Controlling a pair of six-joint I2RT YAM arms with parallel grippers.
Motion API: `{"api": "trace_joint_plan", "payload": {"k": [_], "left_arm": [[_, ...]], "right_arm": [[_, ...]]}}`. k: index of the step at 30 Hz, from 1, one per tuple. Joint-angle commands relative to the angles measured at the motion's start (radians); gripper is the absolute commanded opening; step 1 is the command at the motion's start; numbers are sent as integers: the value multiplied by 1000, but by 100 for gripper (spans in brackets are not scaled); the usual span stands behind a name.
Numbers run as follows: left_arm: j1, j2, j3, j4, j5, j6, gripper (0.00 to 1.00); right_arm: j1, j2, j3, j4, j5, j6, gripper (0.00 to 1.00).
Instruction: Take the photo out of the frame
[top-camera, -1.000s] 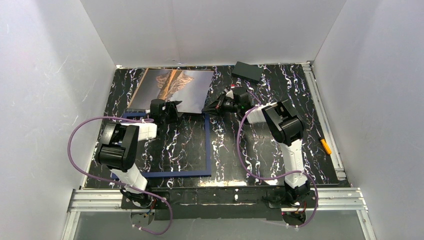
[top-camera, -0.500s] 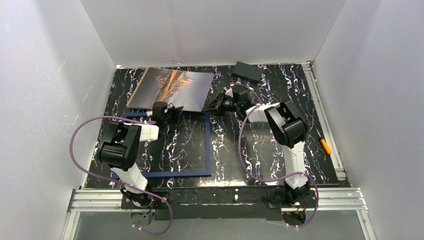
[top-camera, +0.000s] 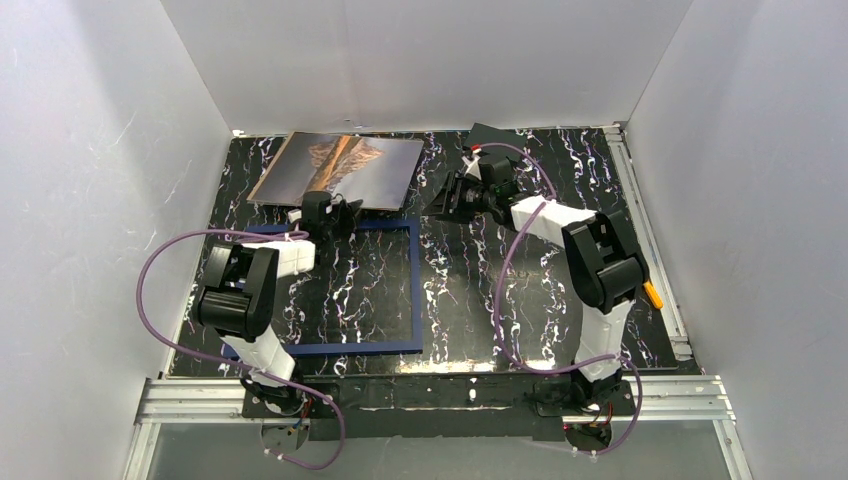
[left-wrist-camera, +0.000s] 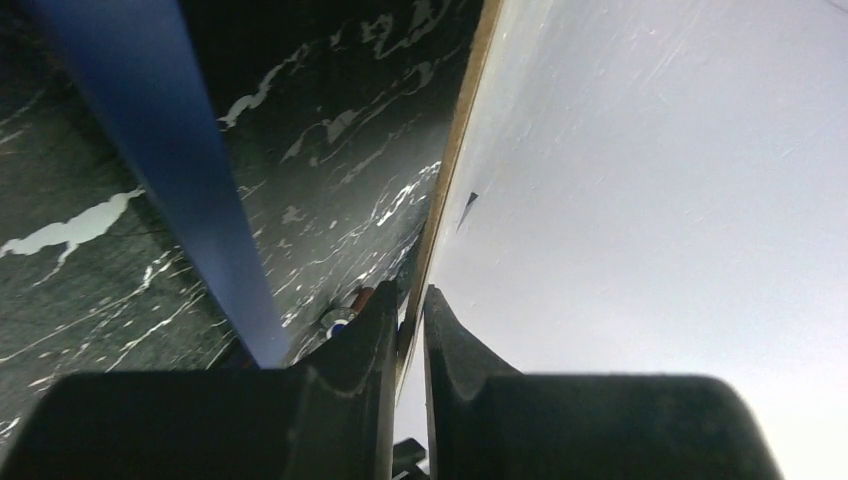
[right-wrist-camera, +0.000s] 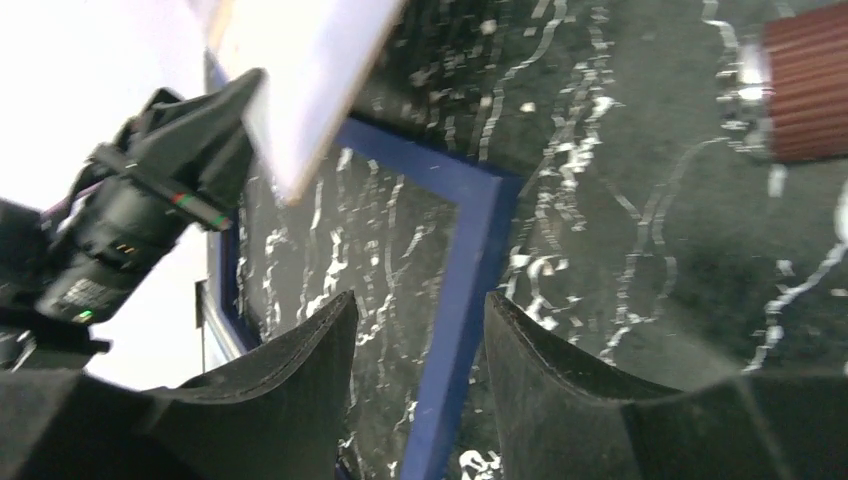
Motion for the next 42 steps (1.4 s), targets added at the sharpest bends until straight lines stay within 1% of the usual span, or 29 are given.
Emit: {"api": "trace_joint_plan", "payload": {"k": [1,3,6,10,13,16,18,20,23,27,33,35,37,39,42], "left_arm": [[17,-16,52,-89,-26,-33,0],[20,-16,66,-101,-17,-30,0],[23,-21,73,-115,-16,-28,0],[24,-26,73,-123,-5,-26,0],[25,-30,77,-132,2,-19,0],[26,-28,78,-131,7,-22,0],[29,-28,80,-127,9,-23,0],[32,-30,83,-131,15,-18,0],[33,-23,85,-121,21,-16,0],[33,-18,80,-113,21,-18,0],[33,-25,61,-113,56,-5,0],[33,-24,54,-107,64,1,0],[33,-16,49,-94,81,10,0],[32,-2,41,-65,94,19,0],[33,14,45,-27,123,54,0]], "right_arm": [[-14,63,67,-30,35,-35,53],[-15,108,117,-30,40,-20,48],[-13,192,228,-60,40,-20,45],[-5,295,364,-117,69,-32,46],[-2,372,480,-163,52,-35,46],[12,432,562,-213,31,-45,46],[28,456,578,-229,10,-51,46],[48,459,558,-225,-1,-54,46],[83,437,478,-193,-26,-47,46],[121,387,360,-89,-72,-20,46],[144,320,286,-74,-159,-32,46],[135,266,234,-32,-164,-14,46],[107,212,181,-1,-134,28,46],[65,157,134,1,-86,84,46],[2,89,66,37,-65,161,49]]}}
